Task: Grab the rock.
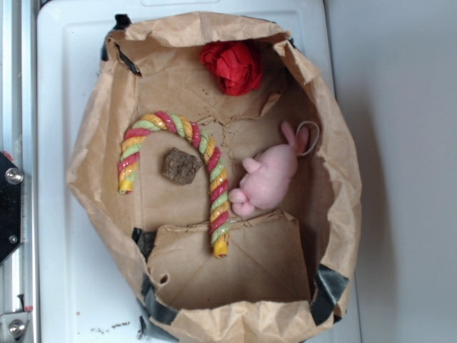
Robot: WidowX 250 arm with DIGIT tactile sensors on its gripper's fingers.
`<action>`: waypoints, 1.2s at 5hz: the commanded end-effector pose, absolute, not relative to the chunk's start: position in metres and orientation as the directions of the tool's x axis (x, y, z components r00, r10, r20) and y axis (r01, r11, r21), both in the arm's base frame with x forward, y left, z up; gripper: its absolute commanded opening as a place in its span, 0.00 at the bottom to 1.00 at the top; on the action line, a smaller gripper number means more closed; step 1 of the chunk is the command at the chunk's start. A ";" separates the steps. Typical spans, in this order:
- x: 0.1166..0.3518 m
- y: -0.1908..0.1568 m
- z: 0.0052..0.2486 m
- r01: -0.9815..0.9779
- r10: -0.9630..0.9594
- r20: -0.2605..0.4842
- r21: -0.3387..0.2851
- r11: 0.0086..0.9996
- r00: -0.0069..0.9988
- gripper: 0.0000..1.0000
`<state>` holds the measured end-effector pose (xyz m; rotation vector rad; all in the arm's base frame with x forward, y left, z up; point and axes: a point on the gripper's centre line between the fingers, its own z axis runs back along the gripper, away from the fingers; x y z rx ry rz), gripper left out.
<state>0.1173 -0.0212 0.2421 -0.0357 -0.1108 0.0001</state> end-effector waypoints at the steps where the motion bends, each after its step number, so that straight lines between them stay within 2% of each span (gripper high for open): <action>1: 0.117 -0.021 0.242 0.002 0.002 0.111 -0.036 0.999 0.994 1.00; 4: 0.175 -0.029 0.229 -0.110 0.113 0.168 -0.031 0.993 0.979 1.00; 6: 0.219 -0.019 0.217 -0.115 0.120 0.226 -0.033 0.993 0.967 1.00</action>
